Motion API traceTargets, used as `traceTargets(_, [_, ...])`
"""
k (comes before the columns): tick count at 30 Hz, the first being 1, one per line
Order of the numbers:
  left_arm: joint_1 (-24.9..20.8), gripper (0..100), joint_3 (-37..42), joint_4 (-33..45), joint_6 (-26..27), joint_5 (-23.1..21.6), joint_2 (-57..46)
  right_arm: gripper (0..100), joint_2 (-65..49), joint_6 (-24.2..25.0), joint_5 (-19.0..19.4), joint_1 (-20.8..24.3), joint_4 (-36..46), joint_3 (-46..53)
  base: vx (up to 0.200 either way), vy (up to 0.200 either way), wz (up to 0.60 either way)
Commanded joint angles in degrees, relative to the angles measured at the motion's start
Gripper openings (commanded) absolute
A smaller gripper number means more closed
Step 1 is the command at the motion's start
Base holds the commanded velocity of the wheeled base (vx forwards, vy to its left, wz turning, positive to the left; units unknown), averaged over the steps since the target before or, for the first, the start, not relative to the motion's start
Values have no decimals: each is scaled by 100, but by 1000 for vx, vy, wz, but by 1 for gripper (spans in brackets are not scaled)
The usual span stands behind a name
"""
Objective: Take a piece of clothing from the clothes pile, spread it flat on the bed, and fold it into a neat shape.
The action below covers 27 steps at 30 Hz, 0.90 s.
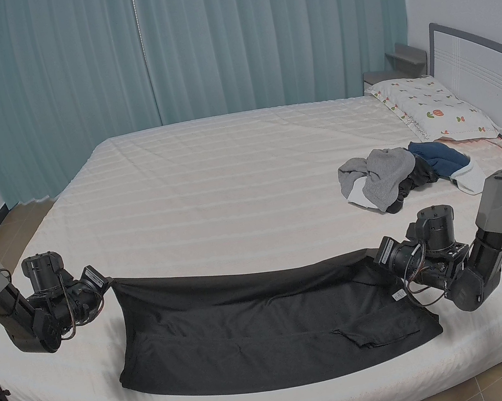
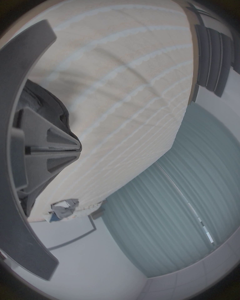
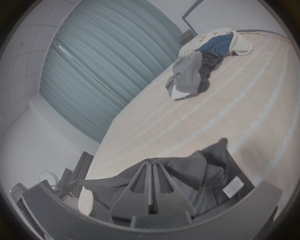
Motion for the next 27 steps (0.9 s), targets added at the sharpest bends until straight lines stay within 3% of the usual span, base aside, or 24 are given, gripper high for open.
traceTargets(1, [43, 0, 379, 17, 444, -10, -50, 0, -77, -180, 160, -48, -12, 463, 0, 0, 0])
traceTargets(6, [60, 0, 669, 44, 1138, -2, -59, 0, -77, -742, 362, -48, -47, 964, 0, 0, 0])
traceTargets(11, [60, 0, 897, 87, 1903, -2, 20, 0, 90, -988, 388, -4, -56, 1113, 0, 0, 0])
traceTargets(18, [16, 0, 765, 1081, 2228, 7, 20, 0, 204, -1261, 538, 22, -47, 1298, 0, 0, 0])
traceTargets(27, [7, 0, 765, 1336, 2430, 16, 73, 0, 353, -1454, 538, 40, 14, 1351, 0, 0, 0])
